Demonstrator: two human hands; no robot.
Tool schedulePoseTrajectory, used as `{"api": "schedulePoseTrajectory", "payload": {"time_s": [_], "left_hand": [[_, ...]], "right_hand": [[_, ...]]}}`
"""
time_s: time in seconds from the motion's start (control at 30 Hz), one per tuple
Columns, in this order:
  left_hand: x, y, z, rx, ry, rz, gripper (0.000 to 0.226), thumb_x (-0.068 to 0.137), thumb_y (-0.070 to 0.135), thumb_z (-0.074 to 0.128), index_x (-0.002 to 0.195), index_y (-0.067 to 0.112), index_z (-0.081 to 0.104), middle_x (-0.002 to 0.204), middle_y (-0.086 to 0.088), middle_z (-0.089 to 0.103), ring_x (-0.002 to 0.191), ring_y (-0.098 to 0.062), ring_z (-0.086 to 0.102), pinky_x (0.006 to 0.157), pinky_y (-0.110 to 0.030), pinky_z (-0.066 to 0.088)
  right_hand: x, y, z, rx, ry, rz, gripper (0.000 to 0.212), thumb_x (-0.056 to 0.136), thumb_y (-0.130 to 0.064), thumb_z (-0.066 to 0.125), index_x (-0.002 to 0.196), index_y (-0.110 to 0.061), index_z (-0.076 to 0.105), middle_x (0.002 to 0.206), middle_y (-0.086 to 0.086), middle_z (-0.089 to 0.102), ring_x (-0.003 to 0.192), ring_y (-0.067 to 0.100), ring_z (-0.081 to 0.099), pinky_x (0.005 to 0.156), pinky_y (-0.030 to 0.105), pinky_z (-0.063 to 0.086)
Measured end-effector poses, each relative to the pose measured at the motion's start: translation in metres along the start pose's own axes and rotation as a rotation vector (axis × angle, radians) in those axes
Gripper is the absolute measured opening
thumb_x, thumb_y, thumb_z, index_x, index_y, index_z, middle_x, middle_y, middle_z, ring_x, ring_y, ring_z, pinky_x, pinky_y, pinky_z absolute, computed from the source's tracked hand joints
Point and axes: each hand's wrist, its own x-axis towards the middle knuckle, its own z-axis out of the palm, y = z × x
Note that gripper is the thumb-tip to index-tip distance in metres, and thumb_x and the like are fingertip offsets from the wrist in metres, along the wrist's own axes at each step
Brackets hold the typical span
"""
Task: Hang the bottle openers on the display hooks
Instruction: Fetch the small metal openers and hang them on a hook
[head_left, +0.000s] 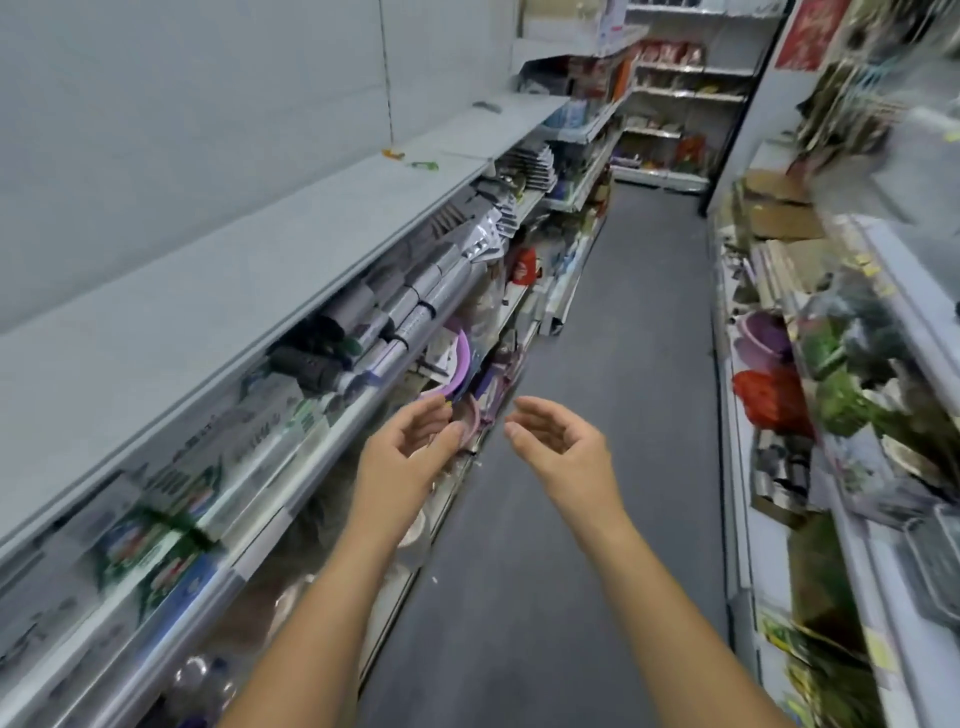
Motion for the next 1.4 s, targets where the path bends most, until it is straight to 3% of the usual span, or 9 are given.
{"api": "schedulePoseTrajectory", "payload": {"time_s": [0.13, 0.33, 0.6, 0.7, 0.87, 1.07, 1.3, 1.4], "left_hand": [[0.086, -0.008, 0.022, 0.027, 0.033, 0.014, 0.037, 0.087, 0.011, 0.074, 0.123, 0.016, 0.067, 0.112, 0.001, 0.074, 0.102, -0.007, 0.070, 0.088, -0.019, 0.055], [0.231, -0.008, 0.077, 0.054, 0.135, 0.048, 0.030, 0.087, 0.011, 0.074, 0.115, 0.019, 0.070, 0.103, 0.006, 0.076, 0.097, -0.006, 0.071, 0.078, -0.013, 0.053], [0.408, 0.036, 0.116, 0.206, 0.251, 0.080, 0.033, 0.086, 0.026, 0.076, 0.118, 0.025, 0.070, 0.108, 0.011, 0.075, 0.101, -0.002, 0.069, 0.094, -0.025, 0.053], [0.469, 0.044, 0.112, 0.263, 0.315, 0.082, 0.035, 0.085, 0.030, 0.076, 0.120, 0.027, 0.070, 0.107, 0.014, 0.075, 0.101, 0.000, 0.069, 0.098, -0.030, 0.053], [0.564, 0.040, 0.089, 0.338, 0.419, 0.042, 0.038, 0.085, 0.031, 0.076, 0.122, 0.023, 0.070, 0.106, 0.014, 0.074, 0.101, -0.002, 0.068, 0.103, -0.034, 0.051], [0.653, 0.031, 0.050, 0.543, 0.492, -0.067, 0.038, 0.087, 0.035, 0.073, 0.122, 0.022, 0.070, 0.107, 0.010, 0.071, 0.100, -0.006, 0.065, 0.084, -0.023, 0.048], [0.716, 0.026, 0.028, 0.827, 0.498, -0.274, 0.038, 0.087, 0.043, 0.069, 0.122, 0.027, 0.068, 0.114, 0.012, 0.068, 0.107, -0.010, 0.062, 0.096, -0.033, 0.050], [0.738, 0.025, 0.031, 0.893, 0.542, -0.328, 0.041, 0.087, 0.046, 0.068, 0.124, 0.030, 0.067, 0.109, 0.014, 0.066, 0.102, -0.010, 0.061, 0.092, -0.031, 0.051]], "right_hand": [[0.094, 0.009, -0.008, 0.002, -0.017, -0.016, 0.028, 0.084, -0.009, 0.077, 0.111, -0.014, 0.072, 0.098, 0.000, 0.077, 0.091, 0.009, 0.072, 0.081, 0.019, 0.054], [0.260, 0.013, -0.027, 0.028, -0.099, -0.056, 0.025, 0.084, -0.008, 0.076, 0.106, -0.021, 0.072, 0.097, 0.001, 0.077, 0.091, 0.010, 0.072, 0.084, 0.022, 0.056], [0.473, -0.019, -0.040, -0.014, -0.226, -0.075, 0.027, 0.087, -0.021, 0.076, 0.114, -0.022, 0.070, 0.102, -0.006, 0.075, 0.096, 0.006, 0.070, 0.080, 0.014, 0.054], [0.539, -0.022, -0.024, -0.032, -0.265, -0.100, 0.031, 0.087, -0.021, 0.076, 0.118, -0.019, 0.069, 0.103, -0.006, 0.075, 0.096, 0.005, 0.069, 0.083, 0.016, 0.055], [0.639, -0.017, 0.014, -0.058, -0.350, -0.122, 0.027, 0.089, -0.020, 0.073, 0.115, -0.019, 0.070, 0.099, -0.008, 0.074, 0.088, -0.003, 0.068, 0.075, 0.010, 0.052], [0.743, -0.015, 0.076, -0.096, -0.479, -0.124, 0.026, 0.088, -0.019, 0.074, 0.114, -0.016, 0.071, 0.098, -0.004, 0.075, 0.089, 0.001, 0.069, 0.074, 0.011, 0.052], [0.831, -0.025, 0.151, -0.170, -0.645, -0.089, 0.029, 0.086, -0.027, 0.075, 0.114, -0.023, 0.072, 0.102, -0.007, 0.073, 0.096, 0.000, 0.067, 0.075, 0.012, 0.046], [0.863, -0.028, 0.184, -0.208, -0.741, -0.098, 0.032, 0.085, -0.028, 0.076, 0.116, -0.022, 0.072, 0.101, -0.010, 0.073, 0.097, 0.000, 0.066, 0.082, 0.018, 0.049]]}}
